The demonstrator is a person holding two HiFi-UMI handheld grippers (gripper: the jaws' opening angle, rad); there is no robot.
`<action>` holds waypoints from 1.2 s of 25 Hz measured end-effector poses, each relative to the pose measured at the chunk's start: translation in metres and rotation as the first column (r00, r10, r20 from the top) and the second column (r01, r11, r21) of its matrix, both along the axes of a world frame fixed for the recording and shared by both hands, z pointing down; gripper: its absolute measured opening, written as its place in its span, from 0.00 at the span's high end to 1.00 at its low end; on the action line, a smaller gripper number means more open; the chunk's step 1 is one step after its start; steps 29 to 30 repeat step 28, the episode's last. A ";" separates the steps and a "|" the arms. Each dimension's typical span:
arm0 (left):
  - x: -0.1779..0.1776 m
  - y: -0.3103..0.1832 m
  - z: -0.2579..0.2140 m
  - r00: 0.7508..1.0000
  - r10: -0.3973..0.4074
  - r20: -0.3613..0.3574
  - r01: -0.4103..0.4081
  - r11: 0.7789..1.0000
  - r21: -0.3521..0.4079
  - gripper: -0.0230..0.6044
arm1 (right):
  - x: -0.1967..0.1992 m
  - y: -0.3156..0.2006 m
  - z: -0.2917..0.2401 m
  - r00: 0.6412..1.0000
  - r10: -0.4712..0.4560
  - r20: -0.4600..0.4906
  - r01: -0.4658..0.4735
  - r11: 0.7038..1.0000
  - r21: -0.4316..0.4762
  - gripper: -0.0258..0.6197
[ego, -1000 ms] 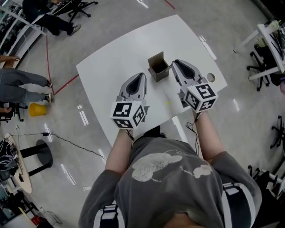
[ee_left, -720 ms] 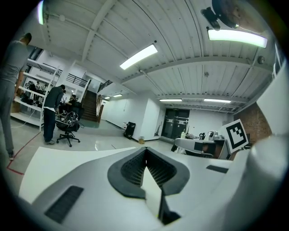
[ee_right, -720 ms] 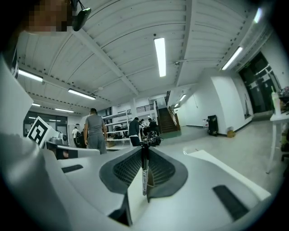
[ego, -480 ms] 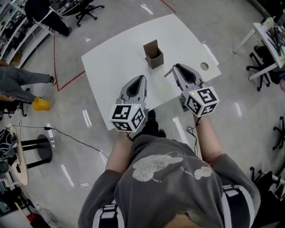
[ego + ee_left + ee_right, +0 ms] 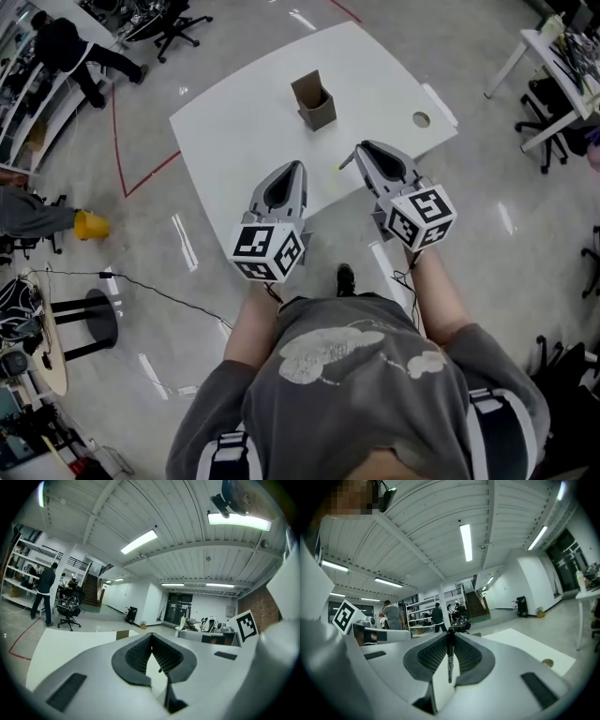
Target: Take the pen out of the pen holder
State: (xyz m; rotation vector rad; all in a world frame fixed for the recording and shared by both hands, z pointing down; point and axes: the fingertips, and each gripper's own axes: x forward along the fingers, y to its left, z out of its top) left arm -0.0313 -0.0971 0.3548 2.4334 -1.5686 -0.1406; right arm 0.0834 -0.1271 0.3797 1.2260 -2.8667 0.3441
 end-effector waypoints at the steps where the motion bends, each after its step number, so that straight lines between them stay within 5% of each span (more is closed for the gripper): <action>1: 0.000 0.003 0.000 1.000 0.004 -0.001 -0.004 1.000 0.001 0.95 | -0.002 0.004 0.000 1.000 -0.001 -0.004 0.001 1.000 0.001 0.88; 30: -0.048 0.158 0.015 0.987 0.155 -0.033 -0.156 0.988 -0.023 0.95 | -0.064 0.180 0.008 0.992 0.096 -0.083 -0.097 0.995 -0.014 0.88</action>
